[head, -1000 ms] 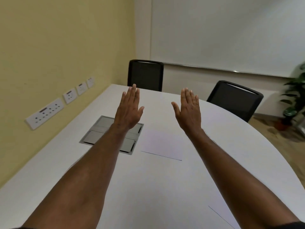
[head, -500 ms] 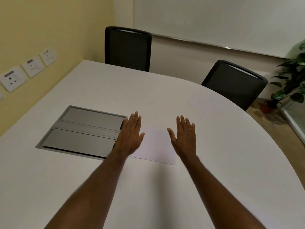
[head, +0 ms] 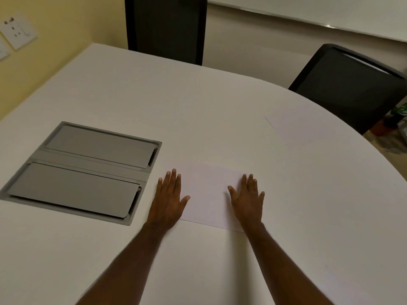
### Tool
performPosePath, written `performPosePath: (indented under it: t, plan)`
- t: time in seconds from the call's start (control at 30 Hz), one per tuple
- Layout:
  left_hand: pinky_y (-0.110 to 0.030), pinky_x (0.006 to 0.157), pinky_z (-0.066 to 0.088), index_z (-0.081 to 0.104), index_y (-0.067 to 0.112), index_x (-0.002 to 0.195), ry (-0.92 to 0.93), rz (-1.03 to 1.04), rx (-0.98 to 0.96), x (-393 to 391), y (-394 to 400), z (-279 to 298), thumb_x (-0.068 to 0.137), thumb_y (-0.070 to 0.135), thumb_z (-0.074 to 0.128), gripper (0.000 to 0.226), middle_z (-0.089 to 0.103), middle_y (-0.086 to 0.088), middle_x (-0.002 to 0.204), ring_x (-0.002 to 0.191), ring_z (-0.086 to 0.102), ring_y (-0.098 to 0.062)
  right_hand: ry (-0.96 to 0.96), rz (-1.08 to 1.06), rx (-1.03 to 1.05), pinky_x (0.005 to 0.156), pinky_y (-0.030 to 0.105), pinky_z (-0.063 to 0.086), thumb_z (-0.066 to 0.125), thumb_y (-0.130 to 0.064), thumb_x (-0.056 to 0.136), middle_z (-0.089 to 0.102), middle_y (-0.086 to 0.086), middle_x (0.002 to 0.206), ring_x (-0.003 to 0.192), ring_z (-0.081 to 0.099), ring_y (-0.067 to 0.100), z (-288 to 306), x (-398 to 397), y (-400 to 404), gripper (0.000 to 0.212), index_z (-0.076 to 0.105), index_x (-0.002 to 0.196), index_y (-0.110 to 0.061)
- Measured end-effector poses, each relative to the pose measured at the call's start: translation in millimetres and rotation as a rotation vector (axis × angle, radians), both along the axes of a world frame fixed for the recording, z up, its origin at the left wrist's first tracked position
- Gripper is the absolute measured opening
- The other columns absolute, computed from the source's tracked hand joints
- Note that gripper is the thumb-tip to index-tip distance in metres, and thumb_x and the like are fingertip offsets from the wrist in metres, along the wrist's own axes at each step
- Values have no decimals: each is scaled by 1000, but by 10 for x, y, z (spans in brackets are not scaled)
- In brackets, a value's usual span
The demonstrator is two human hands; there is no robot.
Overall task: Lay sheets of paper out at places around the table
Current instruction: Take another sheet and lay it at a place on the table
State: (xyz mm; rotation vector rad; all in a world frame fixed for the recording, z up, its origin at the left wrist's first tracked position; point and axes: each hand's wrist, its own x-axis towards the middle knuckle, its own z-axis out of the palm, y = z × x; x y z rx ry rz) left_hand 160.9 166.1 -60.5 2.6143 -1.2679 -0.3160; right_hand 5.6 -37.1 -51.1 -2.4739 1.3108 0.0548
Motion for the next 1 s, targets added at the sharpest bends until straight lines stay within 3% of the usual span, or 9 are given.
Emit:
performPosePath:
  t: [0.2,0.43,0.53,0.6,0.67,0.73,0.83,0.9,1.0]
  plan:
    - [-48,126,-6,-8,6,155,15,35,33,-39,19,-214,84,65,-24,94,-20,-15,163,152,-18,-29,130,13,-33,119,64,8,24,-62,99,-4,13,167,154,-1,34,-171,11,-70,76,1,159,-22]
    - [-51,126,-3,-5,5,155,26,23,39,-57,29,-204,85,66,-22,95,-16,-16,164,153,-15,-30,66,48,23,119,65,9,38,-49,101,-2,14,167,154,-2,33,-29,29,-9,57,22,155,-37]
    - [-49,125,-9,-12,7,154,49,28,73,-49,20,-185,87,65,-18,89,-24,-15,162,152,-20,-30,-175,88,69,122,55,11,48,-34,100,25,9,164,152,19,27,92,-6,74,47,43,146,-39]
    - [-53,124,-9,-16,10,154,88,37,25,-20,8,-142,98,60,6,78,-29,-11,160,152,-21,-28,-380,127,144,116,47,33,56,-27,97,57,1,143,133,49,18,219,-41,155,45,52,139,-42]
    - [-57,123,-8,-17,15,154,136,72,-138,52,8,23,99,55,35,86,-27,-7,162,152,-21,-24,-504,171,243,97,32,49,59,-27,95,70,-13,115,108,62,5,417,-90,254,47,53,134,-53]
    - [-55,121,-7,-13,16,156,111,100,-329,202,30,281,94,57,50,98,-20,-7,165,154,-16,-22,-553,235,333,89,22,50,60,-29,95,70,-19,108,103,64,0,669,-131,341,47,52,131,-59]
    - [-49,123,-1,7,13,159,74,69,-481,477,148,779,85,53,68,104,-2,-9,168,156,-3,-22,-640,350,439,92,12,46,64,-27,96,67,-24,124,117,61,-1,1118,-156,467,45,56,133,-51]
    - [-49,123,22,43,12,148,139,58,-582,629,323,1102,83,43,76,79,40,-10,157,147,33,-24,-683,398,477,97,10,43,68,-27,93,63,-19,133,124,58,0,1431,-169,544,46,58,135,-43]
    - [-41,86,59,77,19,101,244,73,-590,784,740,1507,83,35,75,24,77,7,98,92,71,-7,-654,375,436,89,19,48,76,-28,87,71,-6,115,106,66,7,1833,-157,656,63,50,140,-46]
